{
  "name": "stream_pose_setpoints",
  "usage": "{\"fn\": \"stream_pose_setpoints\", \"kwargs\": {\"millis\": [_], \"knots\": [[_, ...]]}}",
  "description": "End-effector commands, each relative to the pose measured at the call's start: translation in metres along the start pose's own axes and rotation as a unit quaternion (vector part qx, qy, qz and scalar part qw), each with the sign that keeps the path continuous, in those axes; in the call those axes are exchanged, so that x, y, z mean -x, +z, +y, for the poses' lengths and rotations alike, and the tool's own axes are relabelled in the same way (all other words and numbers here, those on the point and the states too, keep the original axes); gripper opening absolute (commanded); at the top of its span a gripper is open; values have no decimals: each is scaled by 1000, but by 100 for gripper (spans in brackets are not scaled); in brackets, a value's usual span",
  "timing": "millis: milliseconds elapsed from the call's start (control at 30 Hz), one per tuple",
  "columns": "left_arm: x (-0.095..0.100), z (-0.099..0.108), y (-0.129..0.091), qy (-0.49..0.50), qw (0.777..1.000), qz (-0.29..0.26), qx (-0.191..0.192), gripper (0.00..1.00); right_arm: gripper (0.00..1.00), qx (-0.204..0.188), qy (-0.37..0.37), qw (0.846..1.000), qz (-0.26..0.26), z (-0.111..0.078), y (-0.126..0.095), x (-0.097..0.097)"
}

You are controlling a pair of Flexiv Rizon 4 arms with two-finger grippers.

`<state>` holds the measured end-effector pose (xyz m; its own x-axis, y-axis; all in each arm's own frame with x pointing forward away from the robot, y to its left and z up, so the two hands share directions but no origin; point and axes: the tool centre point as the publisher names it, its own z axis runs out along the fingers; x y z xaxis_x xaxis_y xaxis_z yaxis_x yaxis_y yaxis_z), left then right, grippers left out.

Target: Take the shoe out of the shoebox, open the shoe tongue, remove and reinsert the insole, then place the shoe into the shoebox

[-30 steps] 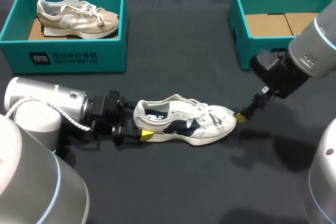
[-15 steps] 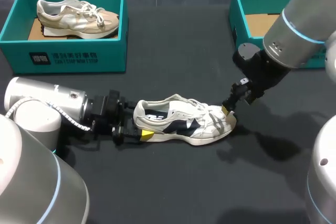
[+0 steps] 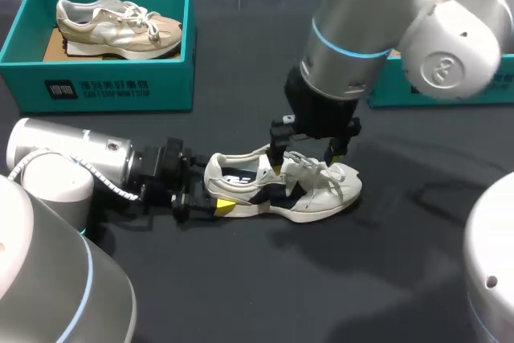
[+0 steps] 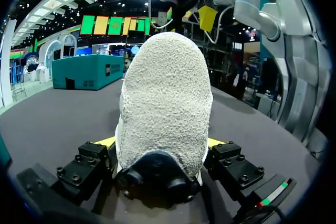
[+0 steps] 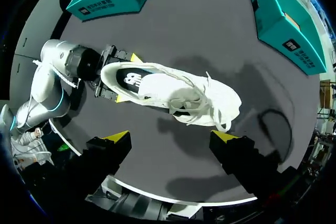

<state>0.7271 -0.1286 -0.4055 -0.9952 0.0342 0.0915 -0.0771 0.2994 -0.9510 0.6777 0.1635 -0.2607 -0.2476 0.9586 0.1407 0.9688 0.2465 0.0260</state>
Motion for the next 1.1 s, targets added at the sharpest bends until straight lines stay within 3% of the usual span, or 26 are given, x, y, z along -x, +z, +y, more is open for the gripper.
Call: {"fn": "stream_pose_setpoints", "kwargs": {"millis": [33,267,700,1100], "knots": [[2,3,2,0,1000,-1,0,0,100,-42,-1,996,-74,21,9,-29],[2,3,2,0,1000,-1,0,0,100,-42,-1,996,-74,21,9,-29],[2,3,2,0,1000,-1,0,0,100,-42,94,978,-179,40,24,-40],[2,3,2,0,1000,-1,0,0,100,-27,133,967,-215,42,44,-34]]}}
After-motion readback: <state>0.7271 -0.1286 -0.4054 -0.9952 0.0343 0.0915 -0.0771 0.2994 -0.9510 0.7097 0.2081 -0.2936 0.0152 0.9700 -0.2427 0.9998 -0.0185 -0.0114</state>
